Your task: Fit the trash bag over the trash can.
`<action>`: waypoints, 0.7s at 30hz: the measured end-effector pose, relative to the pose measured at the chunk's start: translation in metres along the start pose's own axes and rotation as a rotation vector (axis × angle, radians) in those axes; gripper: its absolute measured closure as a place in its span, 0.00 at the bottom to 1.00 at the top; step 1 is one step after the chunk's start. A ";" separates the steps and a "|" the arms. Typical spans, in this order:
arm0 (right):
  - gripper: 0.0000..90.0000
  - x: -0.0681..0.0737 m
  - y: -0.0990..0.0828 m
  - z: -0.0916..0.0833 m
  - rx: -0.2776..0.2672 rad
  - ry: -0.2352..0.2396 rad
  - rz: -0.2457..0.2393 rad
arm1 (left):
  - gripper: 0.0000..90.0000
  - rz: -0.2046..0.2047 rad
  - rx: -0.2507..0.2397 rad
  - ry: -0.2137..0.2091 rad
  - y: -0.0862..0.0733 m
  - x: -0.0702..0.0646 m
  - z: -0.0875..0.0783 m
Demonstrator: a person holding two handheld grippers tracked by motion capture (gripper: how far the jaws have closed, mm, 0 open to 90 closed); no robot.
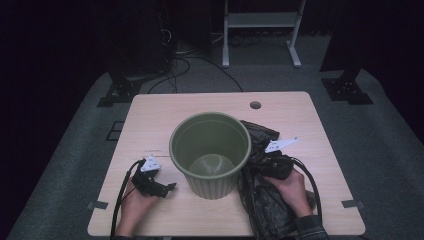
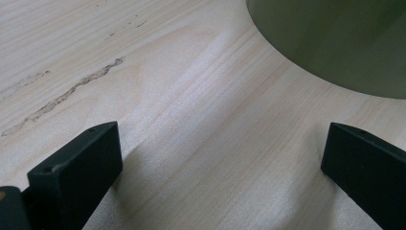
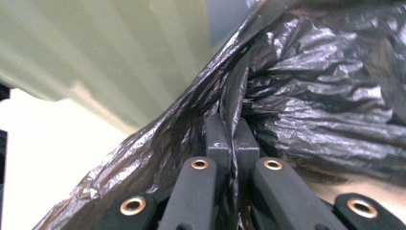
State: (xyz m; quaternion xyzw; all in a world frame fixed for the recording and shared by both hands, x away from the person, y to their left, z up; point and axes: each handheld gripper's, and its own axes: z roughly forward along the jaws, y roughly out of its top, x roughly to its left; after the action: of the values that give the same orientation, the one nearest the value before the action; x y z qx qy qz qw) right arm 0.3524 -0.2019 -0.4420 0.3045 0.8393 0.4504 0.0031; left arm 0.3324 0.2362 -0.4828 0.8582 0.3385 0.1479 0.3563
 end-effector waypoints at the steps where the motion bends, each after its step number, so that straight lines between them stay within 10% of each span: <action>1: 0.99 0.001 0.002 -0.007 -0.019 0.032 -0.005 | 0.00 0.000 0.000 0.000 0.000 0.000 0.000; 21: 0.99 0.027 0.029 -0.051 -0.056 0.185 -0.107 | 0.00 -0.002 -0.002 0.000 0.000 0.000 0.000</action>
State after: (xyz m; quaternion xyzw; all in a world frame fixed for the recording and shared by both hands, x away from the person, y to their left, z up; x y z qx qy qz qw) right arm 0.3308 -0.2149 -0.3827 0.2160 0.8381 0.4991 -0.0419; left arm 0.3323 0.2361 -0.4829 0.8576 0.3392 0.1479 0.3572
